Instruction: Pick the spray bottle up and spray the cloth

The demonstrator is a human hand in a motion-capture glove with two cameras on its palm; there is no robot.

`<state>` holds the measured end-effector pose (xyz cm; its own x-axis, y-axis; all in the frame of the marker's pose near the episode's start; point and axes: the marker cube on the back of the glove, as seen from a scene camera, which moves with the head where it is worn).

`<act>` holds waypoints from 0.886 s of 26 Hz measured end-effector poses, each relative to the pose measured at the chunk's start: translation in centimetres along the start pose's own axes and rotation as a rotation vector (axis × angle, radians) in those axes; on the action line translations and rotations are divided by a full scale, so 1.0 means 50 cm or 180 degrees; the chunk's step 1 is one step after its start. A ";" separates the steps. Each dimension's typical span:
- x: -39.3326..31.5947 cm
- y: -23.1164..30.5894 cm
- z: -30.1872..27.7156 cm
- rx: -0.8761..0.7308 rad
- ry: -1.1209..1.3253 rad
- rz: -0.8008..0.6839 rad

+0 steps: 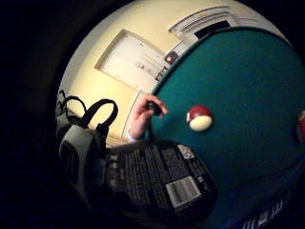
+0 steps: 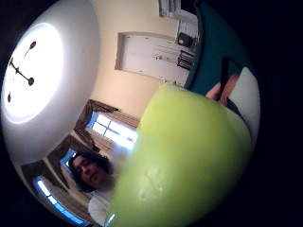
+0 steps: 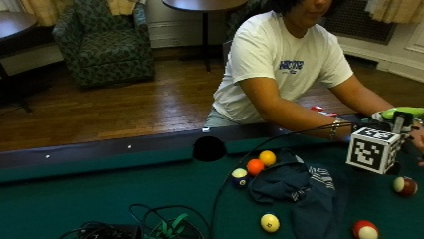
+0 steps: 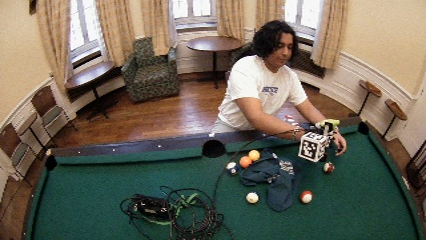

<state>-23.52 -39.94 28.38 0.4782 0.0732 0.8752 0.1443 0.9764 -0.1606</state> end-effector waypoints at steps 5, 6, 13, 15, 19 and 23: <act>0.046 0.010 0.034 -0.0090 -0.0039 0.0092; 0.054 0.012 0.038 -0.0093 -0.0042 0.0098; 0.074 0.016 0.043 0.0060 -0.0087 -0.0017; 0.075 0.016 0.042 0.0072 -0.0081 -0.0030; 0.077 0.018 0.041 0.0007 -0.0077 -0.0010; 0.079 0.024 0.041 -0.0215 -0.0121 0.0043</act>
<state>-23.21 -38.07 32.58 0.4473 0.0954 0.8893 0.1966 0.9595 -0.2019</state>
